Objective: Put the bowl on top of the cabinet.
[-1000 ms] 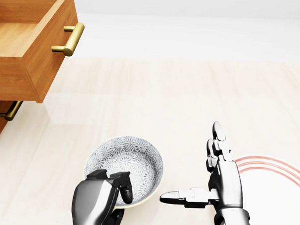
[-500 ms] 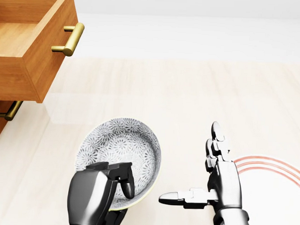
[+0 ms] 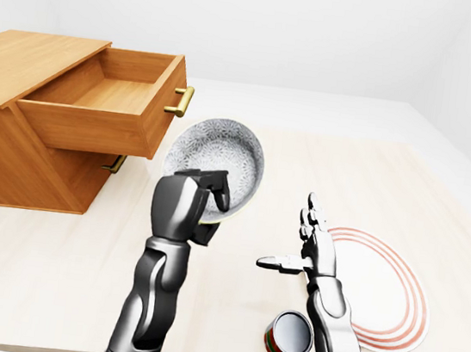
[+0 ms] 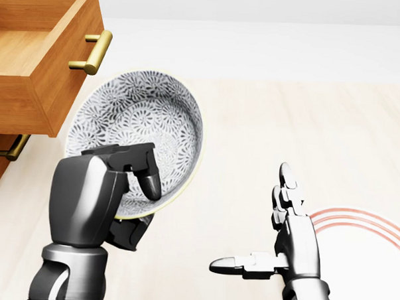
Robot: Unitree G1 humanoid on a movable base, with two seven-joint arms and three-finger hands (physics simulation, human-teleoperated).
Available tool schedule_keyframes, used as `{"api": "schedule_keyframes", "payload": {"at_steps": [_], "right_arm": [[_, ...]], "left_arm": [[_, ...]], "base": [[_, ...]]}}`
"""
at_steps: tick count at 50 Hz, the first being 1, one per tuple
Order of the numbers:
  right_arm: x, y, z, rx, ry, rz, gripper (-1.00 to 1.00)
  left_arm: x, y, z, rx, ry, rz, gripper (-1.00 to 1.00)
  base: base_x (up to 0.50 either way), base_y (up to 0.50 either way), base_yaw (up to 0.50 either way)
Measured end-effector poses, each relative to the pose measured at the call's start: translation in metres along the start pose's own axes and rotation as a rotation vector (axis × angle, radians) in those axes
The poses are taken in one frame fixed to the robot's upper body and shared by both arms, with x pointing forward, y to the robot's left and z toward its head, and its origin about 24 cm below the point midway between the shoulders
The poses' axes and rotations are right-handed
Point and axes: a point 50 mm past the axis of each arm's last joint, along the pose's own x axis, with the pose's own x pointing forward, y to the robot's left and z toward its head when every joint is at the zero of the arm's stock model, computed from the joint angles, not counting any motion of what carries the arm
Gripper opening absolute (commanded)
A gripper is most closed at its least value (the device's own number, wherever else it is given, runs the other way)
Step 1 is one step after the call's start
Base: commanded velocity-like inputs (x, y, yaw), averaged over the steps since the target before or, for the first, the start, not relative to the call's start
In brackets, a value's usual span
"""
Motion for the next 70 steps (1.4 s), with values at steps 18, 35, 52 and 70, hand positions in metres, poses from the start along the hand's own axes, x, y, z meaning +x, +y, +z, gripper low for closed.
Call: {"api": "schedule_keyframes", "payload": {"at_steps": [18, 35, 52, 70], "right_arm": [[-0.002, 0.000, 0.001, -0.009, -0.006, -0.007, 1.00], [-0.002, 0.000, 0.001, -0.017, -0.009, -0.009, 1.00], [-0.005, 0.001, 0.004, -0.019, -0.015, -0.006, 1.00], [-0.008, 0.001, 0.007, -0.020, -0.022, -0.003, 1.00]], "left_arm": [[0.049, 0.085, 0.044, 0.062, -0.203, 0.143, -0.98], [0.067, 0.144, 0.058, 0.181, -0.334, 0.254, -0.98], [0.098, 0.184, 0.030, 0.245, -0.279, 0.378, -0.98], [0.140, 0.219, -0.039, 0.231, -0.033, 0.512, -0.98]], "base": [[0.00, 0.00, 0.00], [0.00, 0.00, 0.00], [0.00, 0.00, 0.00], [0.00, 0.00, 0.00]]}}
